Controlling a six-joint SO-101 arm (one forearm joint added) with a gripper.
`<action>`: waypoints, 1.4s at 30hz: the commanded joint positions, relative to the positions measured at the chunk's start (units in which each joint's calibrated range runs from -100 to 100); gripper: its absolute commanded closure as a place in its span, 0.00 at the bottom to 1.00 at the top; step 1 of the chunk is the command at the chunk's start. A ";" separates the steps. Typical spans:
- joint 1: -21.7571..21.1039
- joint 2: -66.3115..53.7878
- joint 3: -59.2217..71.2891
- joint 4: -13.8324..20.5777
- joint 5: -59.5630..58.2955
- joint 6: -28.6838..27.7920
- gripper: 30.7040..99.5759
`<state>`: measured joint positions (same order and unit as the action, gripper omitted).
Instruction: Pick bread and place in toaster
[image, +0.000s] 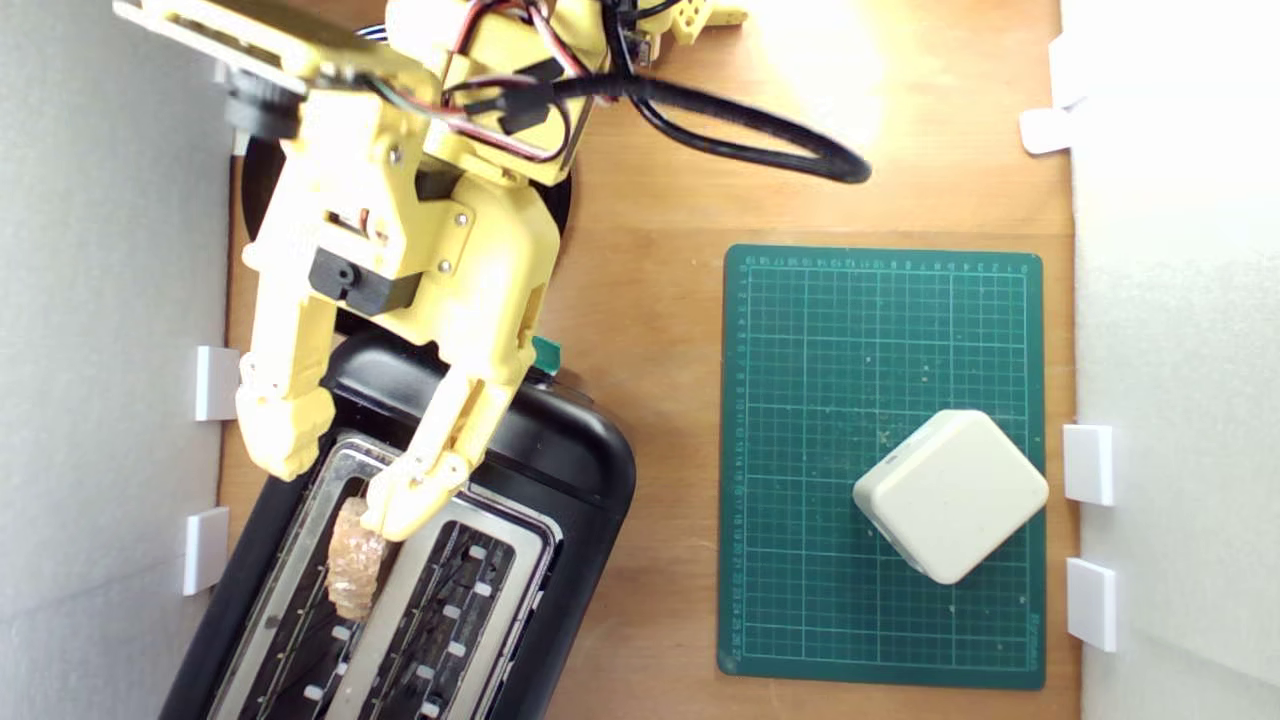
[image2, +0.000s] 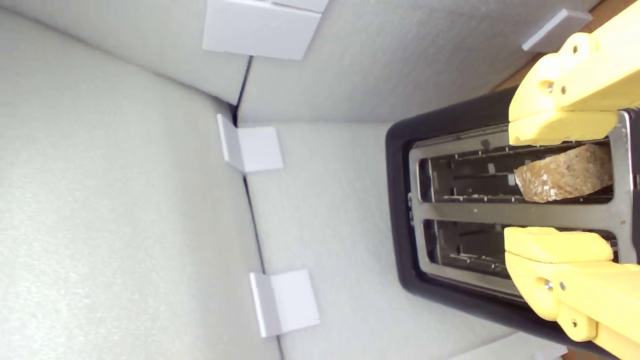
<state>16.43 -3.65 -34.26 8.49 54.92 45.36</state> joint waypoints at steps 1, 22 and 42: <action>-0.39 -5.58 -0.10 -0.51 -0.48 -4.00 0.38; -18.20 -32.95 41.11 -3.77 -0.56 -27.12 0.38; -24.09 -66.81 88.87 -3.86 -4.06 -33.98 0.38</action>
<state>-8.01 -65.31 50.99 4.22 52.97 11.46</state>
